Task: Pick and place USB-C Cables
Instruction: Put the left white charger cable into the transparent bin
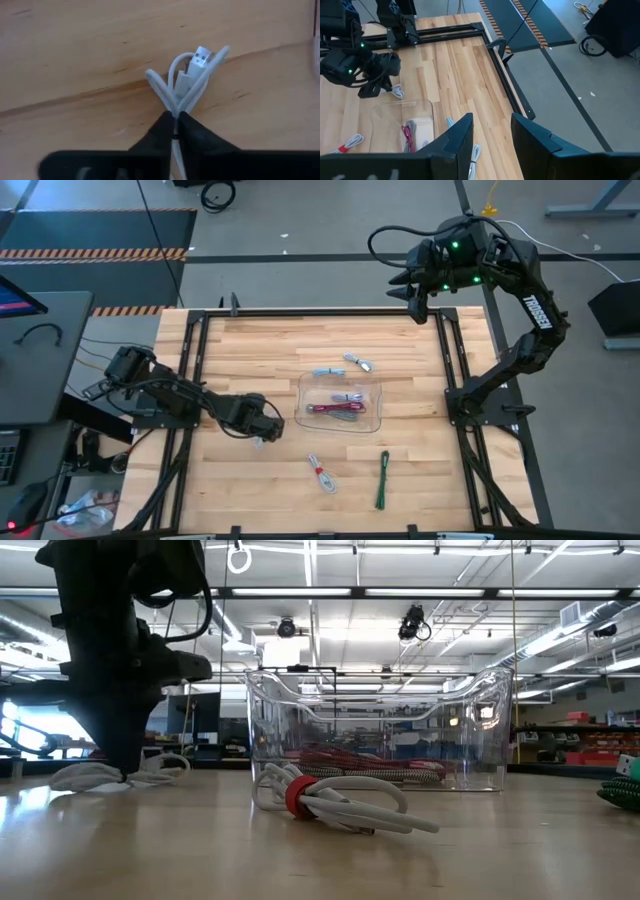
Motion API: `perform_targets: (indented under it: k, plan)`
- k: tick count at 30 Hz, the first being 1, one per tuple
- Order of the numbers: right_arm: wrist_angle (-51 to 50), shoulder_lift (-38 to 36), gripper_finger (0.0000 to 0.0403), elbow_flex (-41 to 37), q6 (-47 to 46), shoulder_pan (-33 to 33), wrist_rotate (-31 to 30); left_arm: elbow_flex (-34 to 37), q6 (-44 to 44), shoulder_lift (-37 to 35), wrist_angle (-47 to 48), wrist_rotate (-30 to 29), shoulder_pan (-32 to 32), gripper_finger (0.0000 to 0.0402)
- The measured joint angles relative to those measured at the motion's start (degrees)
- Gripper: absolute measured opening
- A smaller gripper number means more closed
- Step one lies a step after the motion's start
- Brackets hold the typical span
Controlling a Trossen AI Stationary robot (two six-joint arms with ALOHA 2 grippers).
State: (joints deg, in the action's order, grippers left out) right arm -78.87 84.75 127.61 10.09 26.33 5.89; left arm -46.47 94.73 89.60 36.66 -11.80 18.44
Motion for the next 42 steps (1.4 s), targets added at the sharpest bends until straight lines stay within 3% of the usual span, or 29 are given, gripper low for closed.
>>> perform_targets:
  k: [5,9,15,19,23,27,32,42]
  plan:
    - [0.45,0.0,0.0138,0.0,-0.02,0.0,0.0,-0.21,-1.38,0.0,0.37,0.02,0.0,0.001]
    - [0.62,0.0,0.0138,0.0,0.0,0.0,0.0,-4.26,-3.81,0.0,5.85,0.01,0.0,0.0006]
    - [0.63,0.0,0.0138,0.0,0.15,0.0,-0.01,-16.28,-6.26,-0.02,23.41,-1.73,-0.07,0.0005]
    - [0.63,0.0,0.0138,0.0,0.17,0.0,-0.01,-27.99,-12.89,-0.48,34.81,-4.65,-0.56,0.0005]
    - [0.61,0.0,0.0138,0.0,0.54,0.0,0.0,-40.5,-26.18,-0.55,42.03,-8.99,-2.83,0.0005]
    - [0.61,0.0,0.0138,0.0,1.05,0.0,0.0,-50.76,-43.32,-0.48,42.08,-10.48,-7.54,0.0004]
    - [0.71,0.0,0.0138,0.0,0.99,0.0,0.0,-57.27,-63.57,-0.48,38.13,-10.42,-15.23,0.0004]
    - [4.46,0.0,0.0138,0.0,-4.5,0.0,0.0,-56.63,-94.1,3.99,31.88,10.5,-28.13,0.0004]
